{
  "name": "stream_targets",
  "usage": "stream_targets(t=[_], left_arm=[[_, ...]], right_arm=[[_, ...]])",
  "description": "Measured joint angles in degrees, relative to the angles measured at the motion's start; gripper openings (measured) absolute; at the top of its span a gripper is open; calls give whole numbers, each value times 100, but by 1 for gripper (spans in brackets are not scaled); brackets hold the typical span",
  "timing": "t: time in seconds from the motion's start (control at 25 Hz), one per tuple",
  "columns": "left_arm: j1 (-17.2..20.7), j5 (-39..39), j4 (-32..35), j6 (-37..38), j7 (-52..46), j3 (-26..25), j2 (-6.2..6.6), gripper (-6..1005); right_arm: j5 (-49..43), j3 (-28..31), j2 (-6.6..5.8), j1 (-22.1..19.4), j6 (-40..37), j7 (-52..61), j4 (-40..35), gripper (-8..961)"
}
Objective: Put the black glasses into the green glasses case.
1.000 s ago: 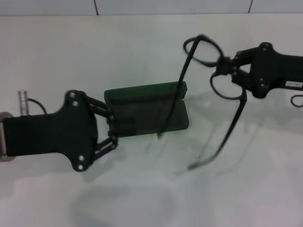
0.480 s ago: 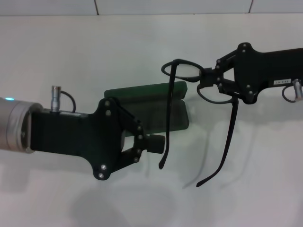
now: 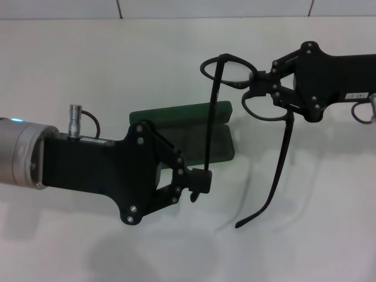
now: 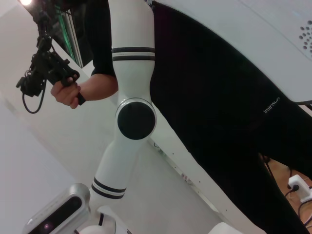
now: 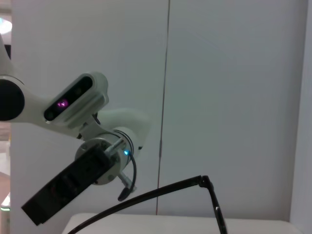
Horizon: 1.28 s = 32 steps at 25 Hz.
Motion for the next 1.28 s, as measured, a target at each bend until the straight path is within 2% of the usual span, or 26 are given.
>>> stream_targets(t=[0.52,1.28], left_arm=[[-41,-25,10,0,35,160,-34,1],[-105,-25,-213,-57,7,127,-54,4]], right_arm=[[96,9,69,-73,-13,-43,-30,60],[349,11,220,-67,-182,-98,-104,59]])
